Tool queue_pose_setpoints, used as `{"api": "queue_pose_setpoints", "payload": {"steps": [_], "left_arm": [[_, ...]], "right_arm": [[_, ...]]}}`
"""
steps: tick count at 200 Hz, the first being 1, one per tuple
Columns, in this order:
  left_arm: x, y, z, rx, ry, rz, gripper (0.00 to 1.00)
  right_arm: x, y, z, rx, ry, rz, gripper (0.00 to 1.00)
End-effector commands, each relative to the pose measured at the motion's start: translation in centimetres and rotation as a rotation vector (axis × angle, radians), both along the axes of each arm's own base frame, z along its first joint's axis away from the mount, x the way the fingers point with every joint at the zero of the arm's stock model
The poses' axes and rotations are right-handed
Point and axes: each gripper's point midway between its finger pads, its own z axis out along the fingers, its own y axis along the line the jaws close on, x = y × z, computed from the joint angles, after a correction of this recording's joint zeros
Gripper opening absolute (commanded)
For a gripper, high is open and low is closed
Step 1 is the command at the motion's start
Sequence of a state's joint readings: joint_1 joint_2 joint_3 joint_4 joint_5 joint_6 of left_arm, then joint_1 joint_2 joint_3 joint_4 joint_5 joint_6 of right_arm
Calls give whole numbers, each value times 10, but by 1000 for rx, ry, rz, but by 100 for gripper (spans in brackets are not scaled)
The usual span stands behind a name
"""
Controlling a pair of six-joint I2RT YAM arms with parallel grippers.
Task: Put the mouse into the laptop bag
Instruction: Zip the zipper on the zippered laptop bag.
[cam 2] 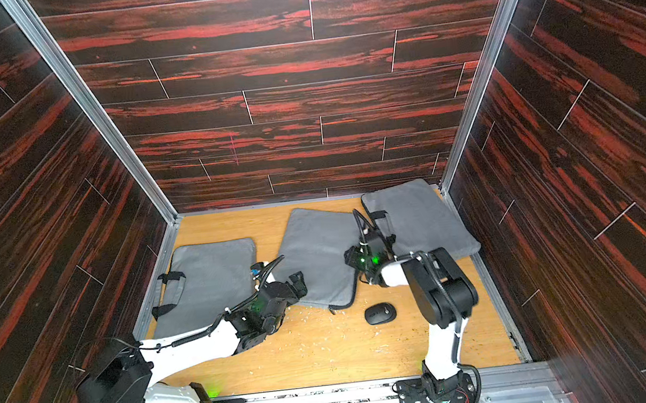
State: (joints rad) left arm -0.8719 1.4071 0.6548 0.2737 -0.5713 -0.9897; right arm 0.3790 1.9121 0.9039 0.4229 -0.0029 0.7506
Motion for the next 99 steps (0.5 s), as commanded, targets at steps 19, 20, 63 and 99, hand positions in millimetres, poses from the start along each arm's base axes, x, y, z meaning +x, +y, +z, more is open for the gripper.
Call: {"api": "queue_pose_setpoints", "payload": {"steps": [19, 20, 63, 99], "left_arm": [[0, 21, 0, -53, 11, 146, 98], [0, 22, 0, -54, 12, 148, 98], [-2, 37, 12, -94, -25, 223, 98], [-4, 65, 49, -68, -106, 333, 100]], "right_arm": [[4, 26, -26, -59, 82, 79, 51], [5, 27, -25, -61, 79, 81, 51], [0, 23, 31, -225, -41, 85, 82], [-51, 12, 77, -401, -125, 32, 88]]}}
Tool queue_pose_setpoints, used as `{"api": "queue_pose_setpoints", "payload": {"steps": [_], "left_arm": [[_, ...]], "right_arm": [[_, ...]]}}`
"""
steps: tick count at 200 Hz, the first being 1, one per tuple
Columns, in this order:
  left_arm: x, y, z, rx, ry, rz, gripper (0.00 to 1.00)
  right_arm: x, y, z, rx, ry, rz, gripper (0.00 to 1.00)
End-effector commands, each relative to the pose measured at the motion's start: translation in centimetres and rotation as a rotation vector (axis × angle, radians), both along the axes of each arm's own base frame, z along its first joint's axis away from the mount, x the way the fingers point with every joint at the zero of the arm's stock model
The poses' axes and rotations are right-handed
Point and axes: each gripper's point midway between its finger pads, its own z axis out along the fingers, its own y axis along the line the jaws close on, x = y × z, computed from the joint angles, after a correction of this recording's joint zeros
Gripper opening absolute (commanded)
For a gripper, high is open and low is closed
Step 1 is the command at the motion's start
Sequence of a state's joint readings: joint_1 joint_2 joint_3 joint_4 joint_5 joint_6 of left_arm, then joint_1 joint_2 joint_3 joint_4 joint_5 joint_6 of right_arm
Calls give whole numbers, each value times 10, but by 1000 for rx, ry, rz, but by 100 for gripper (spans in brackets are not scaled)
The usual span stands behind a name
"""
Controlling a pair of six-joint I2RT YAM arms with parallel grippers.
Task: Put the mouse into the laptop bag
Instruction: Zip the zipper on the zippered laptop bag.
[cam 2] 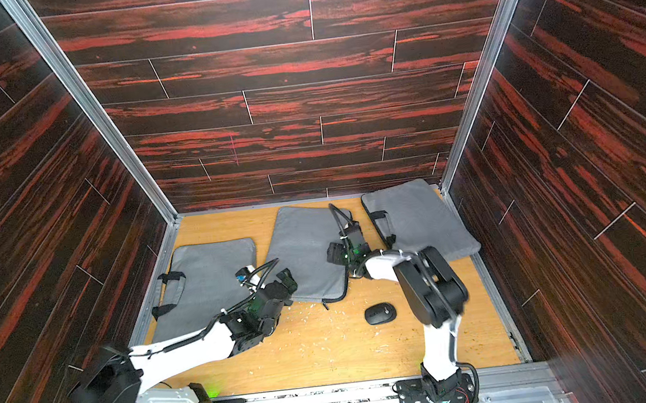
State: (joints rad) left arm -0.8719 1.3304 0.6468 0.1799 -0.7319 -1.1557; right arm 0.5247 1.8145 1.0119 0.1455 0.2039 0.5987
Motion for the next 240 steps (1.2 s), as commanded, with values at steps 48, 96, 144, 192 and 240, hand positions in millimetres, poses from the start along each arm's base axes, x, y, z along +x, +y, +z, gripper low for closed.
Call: {"api": "queue_pose_setpoints", "payload": {"steps": [48, 96, 144, 192, 240], "left_arm": [[-16, 74, 58, 88, -76, 245, 100], [-19, 96, 38, 100, -25, 275, 100], [-27, 110, 29, -8, -47, 280, 100], [-26, 108, 26, -12, -26, 262, 100], [-24, 108, 25, -24, -25, 260, 100]], "right_arm": [[-134, 9, 45, -200, -178, 5, 87], [-189, 57, -3, -306, -125, 126, 82], [-194, 66, -39, -288, -36, 128, 69], [-186, 66, -69, -309, 28, 113, 60], [-184, 65, -83, -314, 64, 101, 59]]}}
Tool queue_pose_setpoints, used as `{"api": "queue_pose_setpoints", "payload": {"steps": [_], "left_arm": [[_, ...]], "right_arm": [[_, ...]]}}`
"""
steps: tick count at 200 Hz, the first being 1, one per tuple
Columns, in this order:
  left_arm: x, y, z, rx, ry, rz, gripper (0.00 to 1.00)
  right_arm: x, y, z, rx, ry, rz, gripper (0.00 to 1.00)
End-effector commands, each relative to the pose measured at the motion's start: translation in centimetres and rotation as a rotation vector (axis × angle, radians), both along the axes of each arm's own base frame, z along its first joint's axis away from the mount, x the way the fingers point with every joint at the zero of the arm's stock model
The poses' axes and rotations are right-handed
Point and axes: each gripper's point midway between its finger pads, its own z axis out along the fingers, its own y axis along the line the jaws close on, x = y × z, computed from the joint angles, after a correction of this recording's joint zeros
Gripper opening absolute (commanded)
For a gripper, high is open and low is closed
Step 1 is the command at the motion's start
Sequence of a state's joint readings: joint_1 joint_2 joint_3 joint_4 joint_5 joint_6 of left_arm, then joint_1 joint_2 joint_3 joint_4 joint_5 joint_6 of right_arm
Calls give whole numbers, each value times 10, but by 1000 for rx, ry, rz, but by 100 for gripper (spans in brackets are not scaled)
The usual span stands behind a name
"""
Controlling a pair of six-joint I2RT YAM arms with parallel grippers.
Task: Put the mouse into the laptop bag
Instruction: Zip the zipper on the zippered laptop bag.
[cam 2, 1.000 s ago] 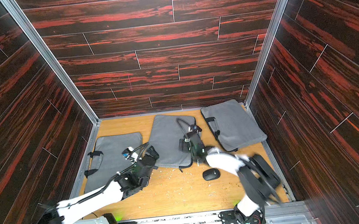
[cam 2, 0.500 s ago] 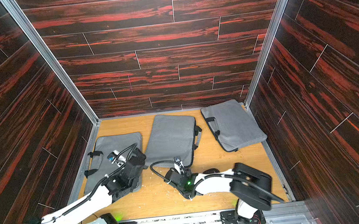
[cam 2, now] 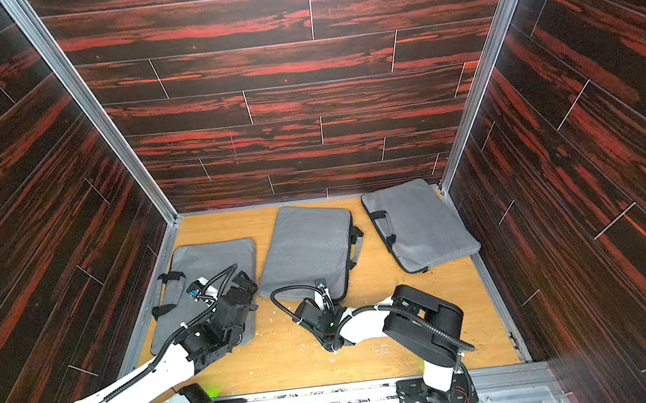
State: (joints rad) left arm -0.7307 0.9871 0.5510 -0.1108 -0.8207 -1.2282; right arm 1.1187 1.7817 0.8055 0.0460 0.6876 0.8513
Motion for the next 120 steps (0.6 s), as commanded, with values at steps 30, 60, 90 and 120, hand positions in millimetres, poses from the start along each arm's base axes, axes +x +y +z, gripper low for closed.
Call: {"api": "queue_pose_setpoints", "payload": {"steps": [30, 60, 90, 120], "left_arm": [[1, 4, 2, -32, -24, 18, 100], [1, 4, 1, -37, -25, 15, 100], [2, 1, -2, -48, -21, 3, 100], [5, -4, -7, -58, -9, -14, 100]], "right_arm": [[-11, -3, -33, -39, 102, 0, 50], [-9, 0, -35, -39, 105, 2, 39], [-7, 0, -37, -38, 110, 0, 33], [-7, 1, -37, -31, 112, -3, 21]]}}
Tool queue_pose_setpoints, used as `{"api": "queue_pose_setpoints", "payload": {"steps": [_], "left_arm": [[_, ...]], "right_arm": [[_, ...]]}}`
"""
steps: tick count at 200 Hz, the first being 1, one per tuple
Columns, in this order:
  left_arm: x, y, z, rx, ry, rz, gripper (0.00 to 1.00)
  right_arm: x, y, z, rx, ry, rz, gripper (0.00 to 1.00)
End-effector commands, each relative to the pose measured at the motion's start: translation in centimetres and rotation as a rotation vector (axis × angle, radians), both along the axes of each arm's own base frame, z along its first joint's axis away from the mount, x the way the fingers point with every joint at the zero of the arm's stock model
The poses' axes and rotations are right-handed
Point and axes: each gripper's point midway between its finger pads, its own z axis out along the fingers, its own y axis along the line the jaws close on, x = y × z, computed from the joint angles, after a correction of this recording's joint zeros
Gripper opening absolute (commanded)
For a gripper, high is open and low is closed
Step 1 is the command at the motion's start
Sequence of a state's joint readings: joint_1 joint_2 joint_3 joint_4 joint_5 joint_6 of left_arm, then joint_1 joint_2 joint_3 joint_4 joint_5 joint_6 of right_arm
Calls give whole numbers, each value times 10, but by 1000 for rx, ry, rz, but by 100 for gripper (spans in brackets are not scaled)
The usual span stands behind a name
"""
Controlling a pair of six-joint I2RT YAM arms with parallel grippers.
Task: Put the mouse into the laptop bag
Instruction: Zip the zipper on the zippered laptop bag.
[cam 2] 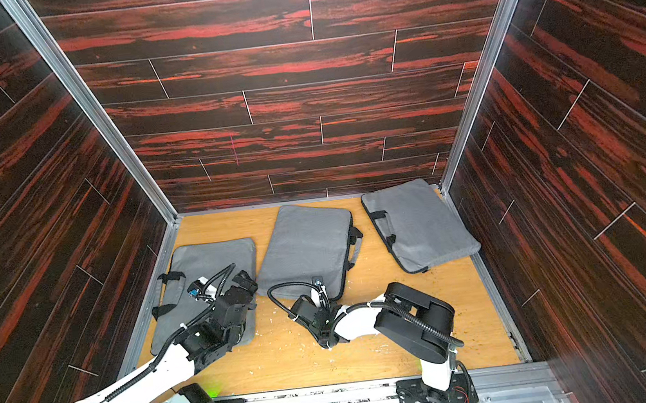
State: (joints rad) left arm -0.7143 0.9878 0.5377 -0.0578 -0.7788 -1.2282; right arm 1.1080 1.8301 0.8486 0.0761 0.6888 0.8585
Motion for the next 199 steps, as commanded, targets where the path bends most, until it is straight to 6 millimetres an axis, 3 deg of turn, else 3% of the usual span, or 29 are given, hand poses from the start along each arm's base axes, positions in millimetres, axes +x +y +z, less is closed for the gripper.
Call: {"api": "queue_pose_setpoints", "payload": {"steps": [1, 32, 60, 104, 135, 171, 199], "left_arm": [[1, 0, -7, -14, 5, 2, 100], [5, -10, -12, -37, 21, -25, 100], [9, -32, -33, -147, 67, -78, 100], [17, -85, -74, -334, 188, -205, 100], [24, -111, -95, -416, 230, -255, 100], [29, -132, -113, -441, 293, -293, 99], [33, -136, -125, -438, 321, -283, 99]], "right_arm": [[-18, -11, -36, -57, 122, 15, 20], [-19, -12, -36, -46, 127, 14, 0], [-22, -8, -31, -11, 127, 37, 0], [-22, -2, -10, 54, 97, 70, 0], [-22, 2, 3, 109, 76, 93, 0], [-24, 13, 13, 165, 56, 145, 0], [-25, 16, 18, 193, 40, 173, 0]]}}
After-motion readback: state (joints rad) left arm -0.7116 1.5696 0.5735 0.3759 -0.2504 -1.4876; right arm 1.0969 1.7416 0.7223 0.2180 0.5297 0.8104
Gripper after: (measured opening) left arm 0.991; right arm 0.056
